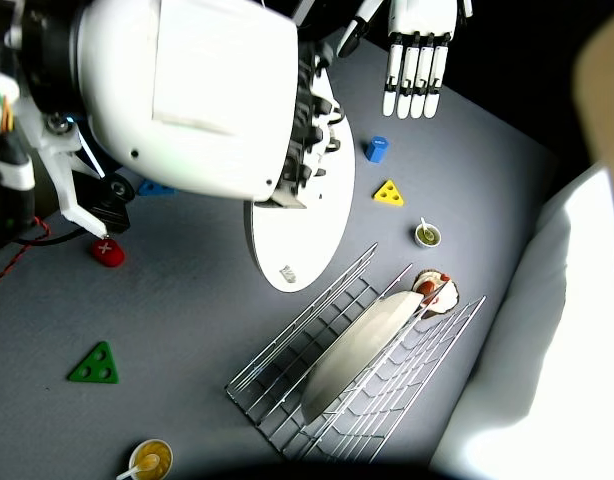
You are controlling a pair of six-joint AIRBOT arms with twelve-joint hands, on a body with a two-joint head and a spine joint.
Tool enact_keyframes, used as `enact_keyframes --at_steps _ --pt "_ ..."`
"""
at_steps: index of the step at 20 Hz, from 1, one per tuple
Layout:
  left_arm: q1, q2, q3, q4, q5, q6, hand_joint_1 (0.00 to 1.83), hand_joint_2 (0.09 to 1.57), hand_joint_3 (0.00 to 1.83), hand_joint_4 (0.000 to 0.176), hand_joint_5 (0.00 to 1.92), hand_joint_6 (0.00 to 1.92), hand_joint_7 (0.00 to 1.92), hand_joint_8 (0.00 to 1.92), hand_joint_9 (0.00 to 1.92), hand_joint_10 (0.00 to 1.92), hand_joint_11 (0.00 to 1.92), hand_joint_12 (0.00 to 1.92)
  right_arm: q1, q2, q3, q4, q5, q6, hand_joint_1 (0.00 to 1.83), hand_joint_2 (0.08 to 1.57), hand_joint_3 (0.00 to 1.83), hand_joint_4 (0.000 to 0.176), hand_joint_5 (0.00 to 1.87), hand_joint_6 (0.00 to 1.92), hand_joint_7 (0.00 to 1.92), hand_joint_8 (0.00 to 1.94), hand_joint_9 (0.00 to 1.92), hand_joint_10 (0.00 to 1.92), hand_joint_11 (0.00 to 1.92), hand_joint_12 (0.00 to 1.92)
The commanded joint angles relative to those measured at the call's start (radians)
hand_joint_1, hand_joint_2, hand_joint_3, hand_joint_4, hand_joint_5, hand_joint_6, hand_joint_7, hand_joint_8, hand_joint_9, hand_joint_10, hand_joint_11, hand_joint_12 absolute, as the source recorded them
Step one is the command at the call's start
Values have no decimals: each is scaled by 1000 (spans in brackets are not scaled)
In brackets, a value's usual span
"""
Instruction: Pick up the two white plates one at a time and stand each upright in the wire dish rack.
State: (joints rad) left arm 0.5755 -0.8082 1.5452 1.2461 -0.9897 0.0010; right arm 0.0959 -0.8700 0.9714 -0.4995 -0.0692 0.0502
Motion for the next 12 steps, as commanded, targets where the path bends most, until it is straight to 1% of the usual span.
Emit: enact_keyframes --at_steps 1,2,4,6,7,8,9,10,12 --pt "-9 4 -3 -68 -50 -1 53 987 2 0 143 0 193 0 188 0 174 0 26 8 7 29 119 10 1500 1033 1 0 968 953 1137 443 1214 567 1041 1263" --pt "-8 2 -6 -85 -42 -1 60 990 3 0 139 0 187 0 182 0 176 2 32 9 18 53 108 8 1497 1036 1 0 968 960 1135 411 1205 579 1049 1283" --pt "3 -2 -10 -111 -35 -1 34 995 4 0 116 0 168 0 157 0 158 0 45 10 37 95 79 6 1497 1032 0 0 1005 881 1097 465 1217 574 1078 1260" --pt "5 -5 -16 -111 -27 -1 20 993 2 0 114 1 180 6 179 10 173 7 55 11 53 132 60 6 1496 1038 0 0 1002 901 1099 456 1192 614 1055 1293" --pt "5 -5 -19 -111 -24 -1 31 990 0 0 125 5 197 11 201 16 195 16 58 12 56 143 52 6 1496 1036 0 0 1001 897 1132 405 1194 612 1043 1311" --pt "5 -5 -26 -111 -17 -1 35 988 0 0 130 7 199 11 198 13 193 15 62 13 60 169 47 6 1497 1030 2 0 1016 876 1141 389 1214 575 1050 1298" --pt "5 -5 -31 -110 -13 -1 23 990 0 0 134 7 200 9 200 11 186 11 64 15 63 184 46 6 1498 1030 1 0 1004 898 1148 381 1222 555 1052 1291" --pt "5 -5 -36 -111 -13 -1 17 990 0 0 140 8 208 11 208 13 192 13 65 16 65 188 46 6 1498 1029 0 0 1009 883 1140 394 1232 542 1054 1292" --pt "6 -5 -52 -109 -5 -1 17 998 3 0 123 5 197 6 193 6 173 5 66 16 69 186 46 6 1496 1036 0 0 999 909 1112 426 1207 584 1051 1295"
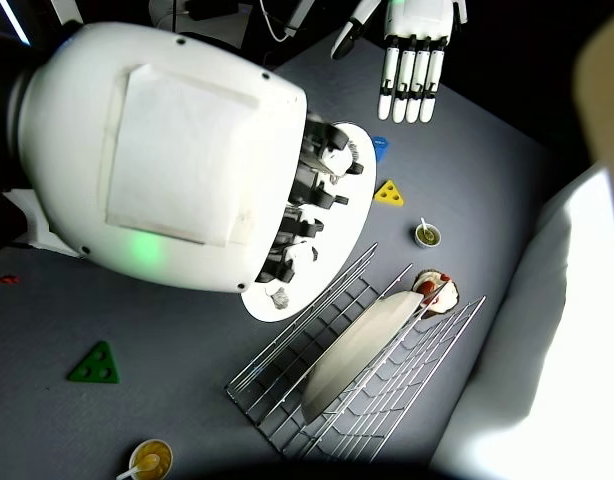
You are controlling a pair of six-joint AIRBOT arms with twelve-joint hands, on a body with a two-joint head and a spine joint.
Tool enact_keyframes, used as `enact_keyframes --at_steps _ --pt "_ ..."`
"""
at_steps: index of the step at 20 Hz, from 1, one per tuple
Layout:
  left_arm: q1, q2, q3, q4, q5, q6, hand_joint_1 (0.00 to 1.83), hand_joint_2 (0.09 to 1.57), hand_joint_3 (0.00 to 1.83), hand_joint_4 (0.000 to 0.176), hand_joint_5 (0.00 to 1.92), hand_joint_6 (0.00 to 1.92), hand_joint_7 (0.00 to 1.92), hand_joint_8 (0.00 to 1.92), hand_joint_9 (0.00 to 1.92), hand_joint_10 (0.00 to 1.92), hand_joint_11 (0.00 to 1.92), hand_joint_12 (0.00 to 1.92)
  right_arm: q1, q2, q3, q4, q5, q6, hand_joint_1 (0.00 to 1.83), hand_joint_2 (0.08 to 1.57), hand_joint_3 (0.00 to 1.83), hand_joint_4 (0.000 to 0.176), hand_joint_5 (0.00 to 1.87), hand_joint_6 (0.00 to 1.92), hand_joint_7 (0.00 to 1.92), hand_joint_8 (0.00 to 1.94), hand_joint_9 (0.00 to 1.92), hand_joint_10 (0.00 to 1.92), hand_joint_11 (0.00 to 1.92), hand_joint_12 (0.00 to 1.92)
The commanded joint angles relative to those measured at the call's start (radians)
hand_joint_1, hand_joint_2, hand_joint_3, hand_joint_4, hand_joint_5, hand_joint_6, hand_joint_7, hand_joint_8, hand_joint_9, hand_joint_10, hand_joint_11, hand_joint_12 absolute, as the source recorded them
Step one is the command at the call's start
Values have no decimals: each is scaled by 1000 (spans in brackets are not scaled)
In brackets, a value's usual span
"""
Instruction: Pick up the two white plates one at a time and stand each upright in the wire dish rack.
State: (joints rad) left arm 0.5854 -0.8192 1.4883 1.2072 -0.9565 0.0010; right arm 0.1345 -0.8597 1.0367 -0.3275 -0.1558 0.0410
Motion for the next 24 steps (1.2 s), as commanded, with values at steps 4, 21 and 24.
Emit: enact_keyframes --at_steps 4,21,24 --pt "4 7 -13 -64 -35 -1 32 1000 1 0 141 9 202 7 192 7 178 9 14 6 24 19 137 15 1498 1029 0 0 999 913 1156 360 1221 553 1064 1271" --pt "6 9 -14 -92 -20 -1 58 998 0 0 145 8 197 6 185 6 158 5 -129 -65 168 13 282 17 1500 1020 0 0 1021 882 1216 255 1247 495 1075 1247" --pt "6 9 -14 -97 -26 -1 49 1000 0 0 121 0 178 0 166 0 150 1 -136 -71 180 9 292 17 1499 1022 3 0 1031 880 1187 298 1231 513 1064 1256"
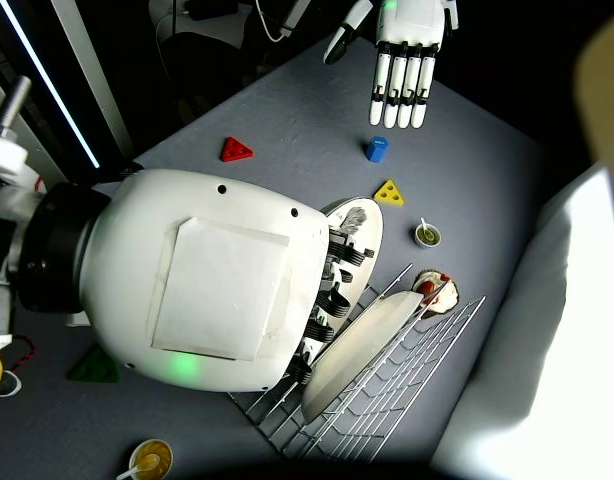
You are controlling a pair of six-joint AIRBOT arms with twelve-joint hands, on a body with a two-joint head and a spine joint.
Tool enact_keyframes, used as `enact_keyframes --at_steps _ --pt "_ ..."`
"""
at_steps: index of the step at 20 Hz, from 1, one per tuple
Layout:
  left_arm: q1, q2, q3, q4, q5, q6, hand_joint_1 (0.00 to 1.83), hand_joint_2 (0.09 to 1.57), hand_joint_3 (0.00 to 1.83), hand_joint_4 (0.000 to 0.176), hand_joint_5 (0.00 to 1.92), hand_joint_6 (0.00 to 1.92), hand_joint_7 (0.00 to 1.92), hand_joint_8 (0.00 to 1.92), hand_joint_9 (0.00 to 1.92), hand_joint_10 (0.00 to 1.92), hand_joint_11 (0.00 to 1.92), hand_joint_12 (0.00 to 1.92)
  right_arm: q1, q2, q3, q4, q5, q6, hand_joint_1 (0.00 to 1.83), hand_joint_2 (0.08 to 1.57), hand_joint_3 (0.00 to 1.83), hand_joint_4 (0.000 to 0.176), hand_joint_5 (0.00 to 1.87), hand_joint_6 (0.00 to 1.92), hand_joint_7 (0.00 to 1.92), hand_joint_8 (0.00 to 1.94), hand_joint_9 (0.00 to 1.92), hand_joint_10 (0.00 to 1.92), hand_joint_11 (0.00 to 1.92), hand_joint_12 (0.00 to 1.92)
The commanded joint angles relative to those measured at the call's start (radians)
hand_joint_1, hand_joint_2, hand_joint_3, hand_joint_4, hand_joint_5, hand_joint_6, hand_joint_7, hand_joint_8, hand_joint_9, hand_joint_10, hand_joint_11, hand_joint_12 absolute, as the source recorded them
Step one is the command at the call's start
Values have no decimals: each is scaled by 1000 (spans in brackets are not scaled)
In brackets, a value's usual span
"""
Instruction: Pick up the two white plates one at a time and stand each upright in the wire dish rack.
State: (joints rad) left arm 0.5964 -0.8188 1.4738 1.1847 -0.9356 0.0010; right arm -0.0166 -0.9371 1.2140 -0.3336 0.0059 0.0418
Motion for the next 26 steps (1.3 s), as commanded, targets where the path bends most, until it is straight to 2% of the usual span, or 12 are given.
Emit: enact_keyframes --at_steps 1,11,15,16,17,18,19,20,26 --pt "-5 8 0 -75 -48 -1 57 999 0 0 125 2 182 2 171 3 156 4 10 5 7 14 135 16 1499 1021 0 0 1039 859 1201 270 1246 497 1068 1256" --pt "-5 10 2 -81 -50 -1 45 1002 0 0 113 1 173 2 157 0 134 1 -32 -48 70 5 168 16 1499 1016 0 0 1048 829 1214 254 1248 499 1092 1225" --pt "-5 10 1 -81 -53 -1 61 1001 0 0 128 3 179 1 168 3 151 8 -42 -74 108 34 169 16 1500 1015 0 0 1030 837 1262 168 1247 516 1095 1230" --pt "-5 10 1 -81 -53 -1 55 1003 1 0 124 1 174 0 162 0 145 5 -48 -81 119 41 169 16 1424 1013 0 0 1086 806 1255 276 1278 584 1177 749" --pt "-5 10 1 -80 -53 -1 54 1005 1 0 132 4 180 3 169 3 155 10 -58 -89 133 53 169 16 1405 1015 12 0 1067 861 1202 395 1250 654 1248 486" --pt "-5 10 1 -81 -53 -1 56 1003 1 0 134 4 184 4 170 4 150 7 -66 -96 143 57 169 16 1401 1026 4 0 1042 910 1190 422 1229 698 1303 347" --pt "-5 9 1 -81 -53 -1 47 1004 1 0 125 0 177 1 162 0 138 2 -72 -100 149 57 169 16 1479 1024 0 0 1026 872 1201 309 1237 557 1128 1059" --pt "-5 9 1 -81 -53 -1 47 1005 1 0 122 0 175 0 159 0 137 1 -78 -104 153 57 169 16 1495 1022 0 0 1028 860 1210 273 1235 535 1081 1222" --pt "-5 9 -1 -80 -51 -1 44 999 0 0 147 9 196 7 179 7 165 12 -110 -113 157 57 178 16 1501 1009 0 0 1041 812 1293 119 1270 468 1104 1211"
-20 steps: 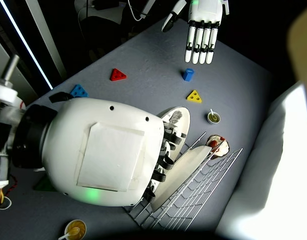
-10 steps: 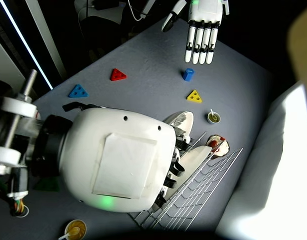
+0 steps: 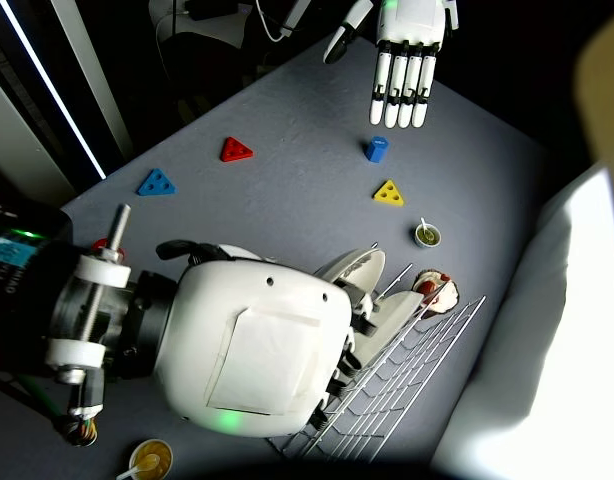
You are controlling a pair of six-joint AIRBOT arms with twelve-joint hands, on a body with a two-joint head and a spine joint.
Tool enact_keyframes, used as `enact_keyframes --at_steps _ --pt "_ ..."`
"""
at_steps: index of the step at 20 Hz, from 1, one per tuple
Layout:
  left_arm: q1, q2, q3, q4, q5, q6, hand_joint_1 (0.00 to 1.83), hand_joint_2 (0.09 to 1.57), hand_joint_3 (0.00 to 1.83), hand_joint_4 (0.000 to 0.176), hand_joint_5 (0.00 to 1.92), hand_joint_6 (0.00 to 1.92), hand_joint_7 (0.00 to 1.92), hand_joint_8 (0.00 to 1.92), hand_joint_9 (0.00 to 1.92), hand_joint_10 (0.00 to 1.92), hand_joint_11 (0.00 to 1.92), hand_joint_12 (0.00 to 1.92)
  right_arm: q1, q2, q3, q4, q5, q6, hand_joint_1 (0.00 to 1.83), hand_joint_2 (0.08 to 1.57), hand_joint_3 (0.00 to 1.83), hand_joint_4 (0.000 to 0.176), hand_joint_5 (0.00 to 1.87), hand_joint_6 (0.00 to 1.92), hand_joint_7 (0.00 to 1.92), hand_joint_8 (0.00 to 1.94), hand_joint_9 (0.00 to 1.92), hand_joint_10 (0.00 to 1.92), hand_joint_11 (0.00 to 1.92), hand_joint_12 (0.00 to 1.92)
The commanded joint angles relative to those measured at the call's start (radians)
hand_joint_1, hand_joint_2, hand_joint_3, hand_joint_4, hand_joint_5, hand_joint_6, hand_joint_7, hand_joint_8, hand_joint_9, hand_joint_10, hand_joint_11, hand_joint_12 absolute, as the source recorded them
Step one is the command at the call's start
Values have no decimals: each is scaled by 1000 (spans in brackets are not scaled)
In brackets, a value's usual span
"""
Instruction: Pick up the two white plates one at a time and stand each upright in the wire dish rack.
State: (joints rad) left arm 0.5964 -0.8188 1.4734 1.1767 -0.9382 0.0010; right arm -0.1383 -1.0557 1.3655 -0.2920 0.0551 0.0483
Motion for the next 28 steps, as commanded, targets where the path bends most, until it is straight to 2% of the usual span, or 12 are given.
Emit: enact_keyframes --at_steps 1,2,3,4,5,6,8,14,23,25,27,28 --pt "-5 9 -2 -72 -46 -1 61 997 0 0 142 5 198 7 185 8 165 12 9 4 6 15 130 10 1502 1003 2 0 1066 770 1308 83 1294 430 1114 1200" --pt "-5 9 -3 -72 -43 -1 66 998 0 0 139 3 199 6 187 8 169 13 7 3 6 15 131 10 1503 1000 0 0 1078 740 1310 81 1304 411 1130 1175" --pt "-5 9 -4 -72 -41 -1 67 1003 1 0 128 0 184 0 178 3 166 11 7 3 6 15 131 10 1422 1017 0 0 1079 791 1209 408 1251 619 1140 752" --pt "-5 9 -4 -72 -41 -1 66 1004 1 0 147 6 205 7 206 10 197 23 7 2 6 15 131 10 1339 1010 1 0 895 320 893 241 999 315 1066 398" --pt "-5 9 -4 -71 -41 -1 70 1005 2 0 140 2 199 3 204 8 189 19 7 2 7 14 133 10 1207 1000 0 0 787 86 792 72 896 115 963 311" --pt "-5 9 -4 -69 -41 -1 70 1007 2 0 114 0 177 0 180 1 153 4 7 2 7 13 134 10 1113 1020 8 0 674 18 697 15 804 38 879 264" --pt "-5 9 -4 -64 -41 -1 73 1007 1 0 114 4 178 3 172 3 148 7 7 2 7 13 134 10 1006 1007 2 0 594 4 655 0 734 2 798 218" --pt "-5 8 -11 -58 -35 -1 76 1006 1 0 92 0 154 0 152 0 128 0 17 4 0 13 134 10 1001 988 0 0 535 0 570 0 662 2 731 174" --pt "-6 9 -22 -62 -28 -1 56 1009 2 0 125 5 190 8 183 8 173 16 127 41 -29 6 135 10 1012 958 0 0 588 9 622 14 669 6 680 140" --pt "-5 9 -23 -63 -28 -1 47 1013 3 0 120 5 178 6 164 6 142 3 131 58 -44 -72 205 6 1006 953 0 0 583 5 623 11 661 1 668 133" --pt "-5 9 -23 -63 -26 -1 63 1014 2 0 123 5 182 6 169 6 155 8 120 94 -81 -140 296 -53 1003 941 0 0 589 5 628 8 647 0 643 120" --pt "-5 9 -23 -63 -26 -1 48 1015 2 0 126 5 192 8 178 8 163 11 110 118 -107 -167 343 -98 954 966 4 0 551 0 569 1 575 0 584 94"
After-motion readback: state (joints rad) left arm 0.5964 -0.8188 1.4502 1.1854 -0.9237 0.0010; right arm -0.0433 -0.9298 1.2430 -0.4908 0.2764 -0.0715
